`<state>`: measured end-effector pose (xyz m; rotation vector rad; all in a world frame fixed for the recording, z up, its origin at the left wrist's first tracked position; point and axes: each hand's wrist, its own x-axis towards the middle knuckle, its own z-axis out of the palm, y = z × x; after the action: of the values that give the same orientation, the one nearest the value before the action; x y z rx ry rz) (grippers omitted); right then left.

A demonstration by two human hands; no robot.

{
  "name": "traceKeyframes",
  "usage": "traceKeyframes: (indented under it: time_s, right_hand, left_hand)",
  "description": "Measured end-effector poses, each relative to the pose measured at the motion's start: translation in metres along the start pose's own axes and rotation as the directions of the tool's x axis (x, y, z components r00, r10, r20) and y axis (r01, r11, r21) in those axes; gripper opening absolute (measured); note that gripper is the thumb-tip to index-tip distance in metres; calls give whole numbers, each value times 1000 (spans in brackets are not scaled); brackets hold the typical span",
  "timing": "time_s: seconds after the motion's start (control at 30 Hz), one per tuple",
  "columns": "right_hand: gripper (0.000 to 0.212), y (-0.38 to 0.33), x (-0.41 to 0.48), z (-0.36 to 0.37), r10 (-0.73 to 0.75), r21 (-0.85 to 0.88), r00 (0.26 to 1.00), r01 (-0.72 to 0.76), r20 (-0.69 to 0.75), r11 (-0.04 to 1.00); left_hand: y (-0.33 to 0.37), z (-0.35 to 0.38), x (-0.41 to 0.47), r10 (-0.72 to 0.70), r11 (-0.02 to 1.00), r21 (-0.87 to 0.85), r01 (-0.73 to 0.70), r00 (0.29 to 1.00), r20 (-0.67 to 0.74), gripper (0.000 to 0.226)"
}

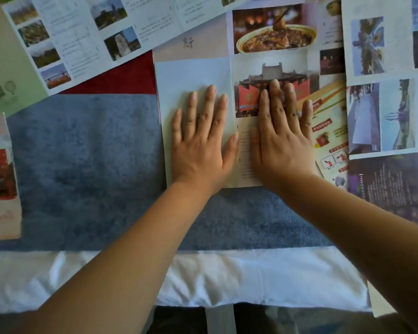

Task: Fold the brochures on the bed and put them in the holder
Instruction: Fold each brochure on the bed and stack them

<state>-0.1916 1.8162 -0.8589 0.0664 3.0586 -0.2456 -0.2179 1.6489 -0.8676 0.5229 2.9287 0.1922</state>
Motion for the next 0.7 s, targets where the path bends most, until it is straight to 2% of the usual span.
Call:
traceKeyframes:
  time_s: [0.33, 0.7]
  right_hand:
    - [68, -73, -9, 8, -174, 40, 975, 170, 139, 985]
    - [72, -83, 2, 8, -141, -87, 976, 157, 167, 984]
  left_hand:
    - [-100, -11, -47, -32, 999, 34, 32, 999, 7, 70]
    - [-164, -16, -77, -107, 994, 15, 107, 994, -21, 71]
